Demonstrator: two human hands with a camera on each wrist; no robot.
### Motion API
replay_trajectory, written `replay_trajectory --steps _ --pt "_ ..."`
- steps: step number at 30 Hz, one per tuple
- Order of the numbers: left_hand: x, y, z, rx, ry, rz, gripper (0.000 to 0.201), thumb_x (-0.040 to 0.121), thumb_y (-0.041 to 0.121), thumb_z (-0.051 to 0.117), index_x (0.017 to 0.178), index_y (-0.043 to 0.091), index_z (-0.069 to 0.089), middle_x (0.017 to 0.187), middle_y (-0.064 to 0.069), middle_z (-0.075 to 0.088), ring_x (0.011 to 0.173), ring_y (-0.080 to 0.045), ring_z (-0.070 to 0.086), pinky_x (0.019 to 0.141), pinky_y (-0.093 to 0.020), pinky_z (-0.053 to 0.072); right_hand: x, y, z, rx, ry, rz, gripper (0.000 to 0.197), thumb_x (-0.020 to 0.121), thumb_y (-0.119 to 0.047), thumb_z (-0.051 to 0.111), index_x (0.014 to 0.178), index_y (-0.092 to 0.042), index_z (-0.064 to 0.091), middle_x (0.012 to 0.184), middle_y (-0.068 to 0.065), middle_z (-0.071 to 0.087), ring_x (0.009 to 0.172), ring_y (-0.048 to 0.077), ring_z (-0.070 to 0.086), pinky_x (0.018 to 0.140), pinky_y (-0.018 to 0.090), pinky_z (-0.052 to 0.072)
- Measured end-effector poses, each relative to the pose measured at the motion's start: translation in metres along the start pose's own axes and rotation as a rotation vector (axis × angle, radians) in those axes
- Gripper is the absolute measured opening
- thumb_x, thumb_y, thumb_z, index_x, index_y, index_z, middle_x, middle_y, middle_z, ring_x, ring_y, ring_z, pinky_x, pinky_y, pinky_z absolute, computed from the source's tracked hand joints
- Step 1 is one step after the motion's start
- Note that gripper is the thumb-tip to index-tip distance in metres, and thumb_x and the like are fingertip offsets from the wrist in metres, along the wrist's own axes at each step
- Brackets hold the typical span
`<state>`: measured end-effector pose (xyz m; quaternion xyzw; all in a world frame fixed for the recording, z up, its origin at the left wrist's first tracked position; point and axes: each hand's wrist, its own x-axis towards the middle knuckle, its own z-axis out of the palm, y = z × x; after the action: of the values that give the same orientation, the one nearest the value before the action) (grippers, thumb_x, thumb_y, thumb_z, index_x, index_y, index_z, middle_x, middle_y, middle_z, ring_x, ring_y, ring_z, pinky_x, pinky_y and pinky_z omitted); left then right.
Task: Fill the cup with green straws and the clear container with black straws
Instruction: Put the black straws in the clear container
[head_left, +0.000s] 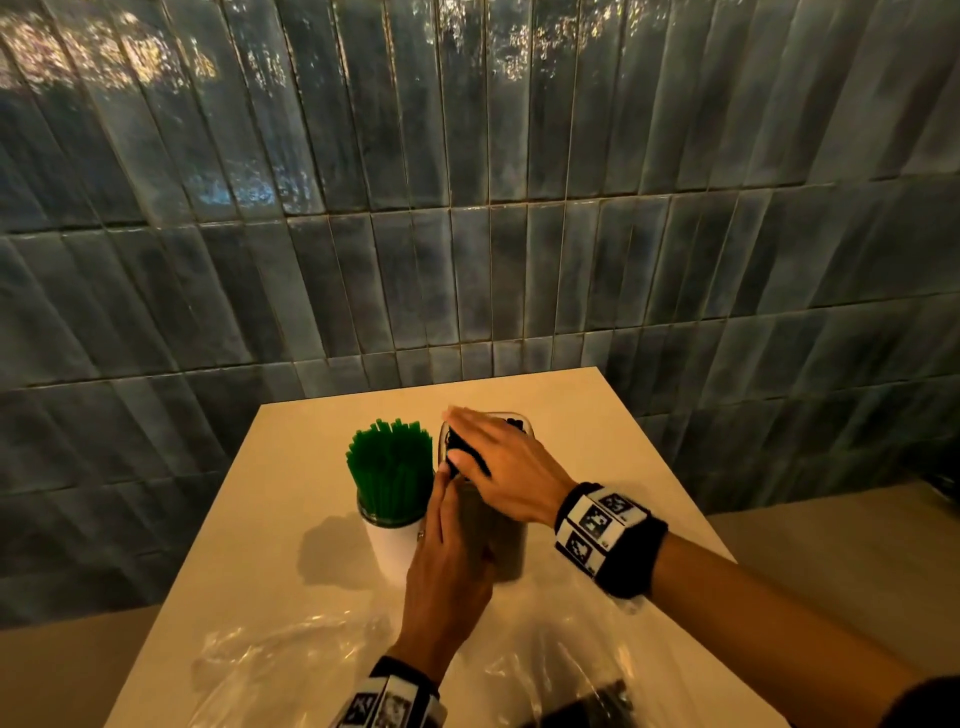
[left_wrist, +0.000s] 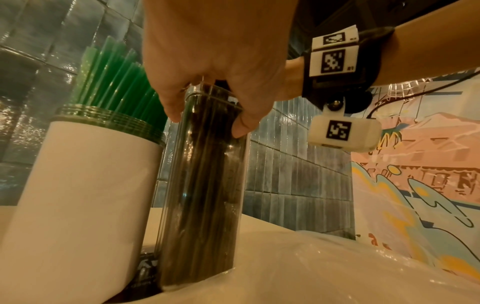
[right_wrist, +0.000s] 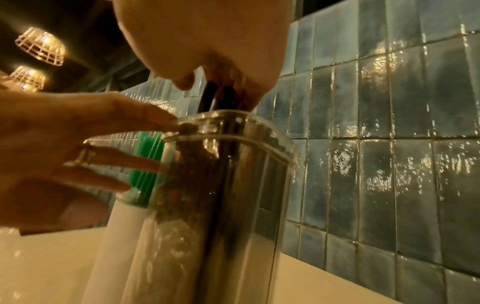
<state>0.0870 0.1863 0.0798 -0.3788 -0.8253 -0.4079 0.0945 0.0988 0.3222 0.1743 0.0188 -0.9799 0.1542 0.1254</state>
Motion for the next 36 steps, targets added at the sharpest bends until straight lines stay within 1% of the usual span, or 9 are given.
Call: replay_trajectory --steps 4,7,12,16,21,25,29,32,36 --pt "-0.002 -0.003 0.000 0.017 -0.020 0.036 0.106 0.073 0.010 0.075 0.148 0.026 0.002 0.158 0.002 0.002 0.142 -0.017 0.015 0.107 -0.035 0.036 -0.012 0.003 0.009 -0.197 -0.225 -0.046 0.060 0.099 -0.049 0.015 0.150 -0.018 0.011 0.158 0.000 0.010 0.146 0.011 0.002 0.114 0.029 -0.011" --pt "-0.001 -0.004 0.000 0.023 -0.015 0.013 0.103 0.077 0.012 0.071 0.147 0.032 -0.002 0.157 0.009 -0.002 0.142 -0.015 0.016 0.103 -0.038 0.043 -0.009 0.018 -0.001 -0.261 -0.240 0.037 0.059 0.096 -0.054 0.010 0.149 -0.030 0.010 0.159 0.000 0.004 0.146 0.015 -0.002 0.116 0.038 -0.011" --pt "-0.003 -0.004 0.001 0.026 -0.008 0.030 0.106 0.074 0.010 0.073 0.147 0.030 -0.001 0.157 0.005 0.000 0.142 -0.010 0.008 0.105 -0.032 0.034 -0.018 0.019 -0.002 -0.197 -0.349 0.045 0.063 0.092 -0.063 0.019 0.148 -0.038 0.001 0.159 0.000 -0.007 0.146 0.017 -0.008 0.115 0.036 -0.009" --pt "-0.004 -0.004 0.001 0.036 -0.015 0.015 0.102 0.075 0.010 0.073 0.146 0.029 0.002 0.157 0.006 0.000 0.141 -0.015 0.017 0.101 -0.029 0.038 -0.016 0.032 -0.009 -0.182 -0.318 0.119 0.065 0.087 -0.066 0.012 0.146 -0.043 -0.003 0.158 0.000 -0.011 0.145 0.018 -0.010 0.115 0.042 -0.010" --pt "-0.002 -0.004 0.001 0.054 -0.013 0.016 0.102 0.072 0.006 0.069 0.148 0.022 0.003 0.158 0.004 0.001 0.138 -0.010 0.014 0.098 -0.025 0.039 -0.023 0.022 0.001 -0.194 -0.309 -0.075 0.074 0.084 -0.069 0.009 0.147 -0.034 -0.006 0.156 -0.005 -0.015 0.142 0.009 -0.016 0.114 0.033 -0.014" --pt "-0.004 -0.004 0.002 0.086 -0.025 0.011 0.103 0.075 0.013 0.073 0.148 0.022 0.001 0.158 0.005 -0.003 0.135 -0.008 0.015 0.095 -0.024 0.038 -0.026 0.038 -0.005 -0.192 -0.249 0.077 0.095 0.069 -0.079 -0.010 0.148 -0.027 -0.012 0.157 -0.003 -0.014 0.144 0.011 -0.013 0.115 0.037 -0.012" --pt "-0.004 -0.004 0.004 0.083 -0.017 0.017 0.101 0.076 0.016 0.072 0.149 0.018 0.002 0.158 0.003 -0.003 0.137 -0.011 0.016 0.098 -0.027 0.039 -0.037 0.037 -0.005 -0.207 -0.312 0.039 0.095 0.070 -0.078 -0.006 0.149 -0.025 -0.008 0.157 -0.004 -0.010 0.145 0.010 -0.009 0.113 0.034 -0.013" --pt "-0.003 -0.003 0.003 0.095 -0.029 0.012 0.103 0.075 0.017 0.073 0.149 0.019 0.001 0.158 0.005 -0.005 0.139 -0.015 0.021 0.098 -0.031 0.044 -0.036 0.045 -0.008 -0.225 -0.273 0.077 0.098 0.067 -0.080 -0.012 0.149 -0.028 -0.003 0.158 -0.007 -0.005 0.145 0.011 -0.012 0.114 0.041 -0.015" --pt "-0.006 0.003 -0.004 0.119 -0.033 0.070 0.105 0.074 0.017 0.073 0.149 0.012 0.001 0.158 -0.004 -0.004 0.139 -0.014 0.013 0.105 -0.035 0.039 -0.045 0.038 -0.010 -0.149 -0.161 0.083 0.077 0.087 -0.071 0.014 0.150 -0.028 0.005 0.159 -0.003 -0.003 0.145 0.013 -0.010 0.117 0.039 -0.009"
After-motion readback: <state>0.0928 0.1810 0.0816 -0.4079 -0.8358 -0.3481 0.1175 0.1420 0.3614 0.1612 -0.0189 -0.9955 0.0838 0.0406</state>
